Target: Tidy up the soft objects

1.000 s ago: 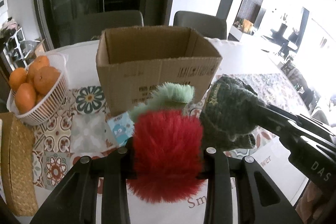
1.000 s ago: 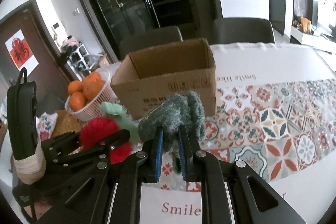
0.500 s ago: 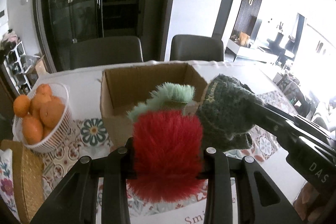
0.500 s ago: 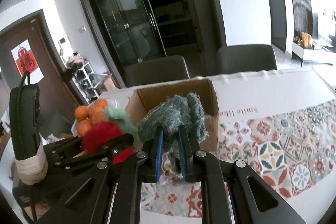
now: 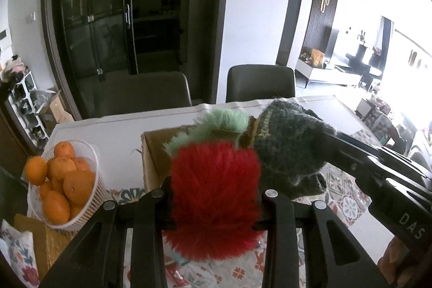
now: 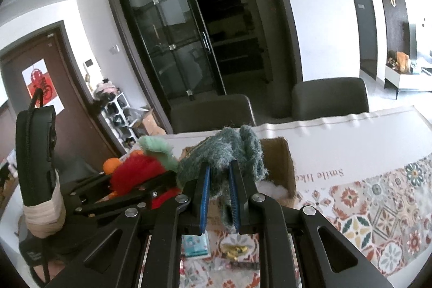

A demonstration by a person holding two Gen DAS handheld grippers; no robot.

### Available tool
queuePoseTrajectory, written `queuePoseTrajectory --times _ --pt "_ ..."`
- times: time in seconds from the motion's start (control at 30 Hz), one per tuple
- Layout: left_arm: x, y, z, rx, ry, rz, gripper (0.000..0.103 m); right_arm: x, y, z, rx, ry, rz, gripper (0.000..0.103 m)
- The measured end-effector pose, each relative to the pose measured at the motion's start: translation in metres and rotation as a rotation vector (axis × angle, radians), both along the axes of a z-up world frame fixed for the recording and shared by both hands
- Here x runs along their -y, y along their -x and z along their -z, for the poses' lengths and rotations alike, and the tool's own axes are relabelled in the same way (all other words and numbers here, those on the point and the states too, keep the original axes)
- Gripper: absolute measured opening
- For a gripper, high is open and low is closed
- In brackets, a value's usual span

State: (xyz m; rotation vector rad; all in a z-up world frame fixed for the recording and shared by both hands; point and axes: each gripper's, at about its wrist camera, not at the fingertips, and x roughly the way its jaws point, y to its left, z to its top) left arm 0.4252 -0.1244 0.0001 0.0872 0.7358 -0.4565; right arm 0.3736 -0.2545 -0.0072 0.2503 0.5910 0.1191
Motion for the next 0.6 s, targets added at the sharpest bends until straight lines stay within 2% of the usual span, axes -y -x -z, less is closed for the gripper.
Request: queuePoseTrajectory --times 0.3,0.6 --pt "-0.001 -0.035 -0.001 -0.011 -0.021 -0.013 0.034 -0.004 -0.039 -0.001 0.001 0.007 -0.023 0.015" --pt "0.003 -0.075 0.028 -0.074 -0.07 -0.031 0.034 0.001 -0.082 0.037 -0.093 -0.023 -0.044 0.015"
